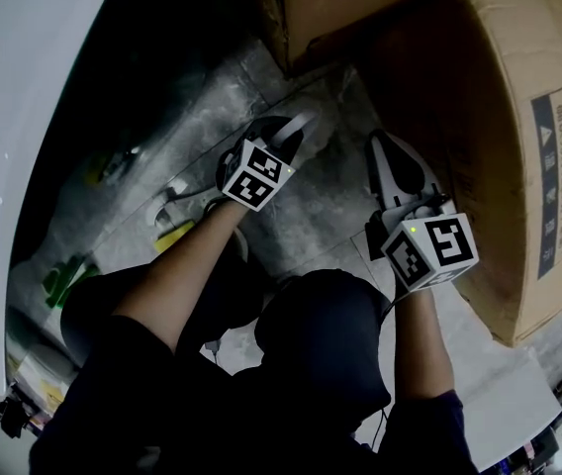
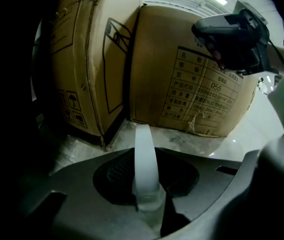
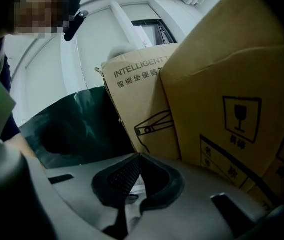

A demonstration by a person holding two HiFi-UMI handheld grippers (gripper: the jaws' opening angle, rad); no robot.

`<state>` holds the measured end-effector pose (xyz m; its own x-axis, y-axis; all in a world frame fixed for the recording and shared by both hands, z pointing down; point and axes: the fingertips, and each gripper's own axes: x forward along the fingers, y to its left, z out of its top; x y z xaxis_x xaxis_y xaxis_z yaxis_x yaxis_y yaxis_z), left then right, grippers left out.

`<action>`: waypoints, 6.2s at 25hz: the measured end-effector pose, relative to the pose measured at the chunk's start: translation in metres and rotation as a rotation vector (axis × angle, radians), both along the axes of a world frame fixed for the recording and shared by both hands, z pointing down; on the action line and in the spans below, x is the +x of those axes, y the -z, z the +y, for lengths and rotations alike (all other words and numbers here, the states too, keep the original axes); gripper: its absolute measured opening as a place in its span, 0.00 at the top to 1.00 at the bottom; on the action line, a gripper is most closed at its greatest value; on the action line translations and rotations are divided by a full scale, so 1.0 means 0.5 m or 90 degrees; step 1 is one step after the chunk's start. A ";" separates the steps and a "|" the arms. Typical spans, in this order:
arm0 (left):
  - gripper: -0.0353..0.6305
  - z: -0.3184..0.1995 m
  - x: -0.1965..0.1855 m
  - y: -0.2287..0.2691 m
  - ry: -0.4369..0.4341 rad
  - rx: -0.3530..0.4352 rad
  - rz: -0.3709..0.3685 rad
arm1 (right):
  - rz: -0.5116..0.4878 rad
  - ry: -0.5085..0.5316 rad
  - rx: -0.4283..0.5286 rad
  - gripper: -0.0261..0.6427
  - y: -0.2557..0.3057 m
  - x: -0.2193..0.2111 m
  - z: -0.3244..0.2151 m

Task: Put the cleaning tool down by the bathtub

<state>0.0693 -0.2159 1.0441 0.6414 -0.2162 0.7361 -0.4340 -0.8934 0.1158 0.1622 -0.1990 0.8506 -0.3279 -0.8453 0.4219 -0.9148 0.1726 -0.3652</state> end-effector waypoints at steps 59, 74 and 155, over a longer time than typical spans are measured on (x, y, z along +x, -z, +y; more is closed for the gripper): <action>0.66 -0.003 -0.024 0.078 0.025 -0.026 0.024 | -0.018 -0.004 -0.022 0.94 0.015 -0.010 0.026; 0.66 -0.077 -0.060 0.492 0.044 0.043 0.076 | -0.015 0.003 -0.049 0.94 0.299 -0.045 0.039; 0.85 0.169 -0.151 1.911 0.068 0.282 0.304 | 0.034 0.031 0.221 0.94 1.540 -0.144 0.219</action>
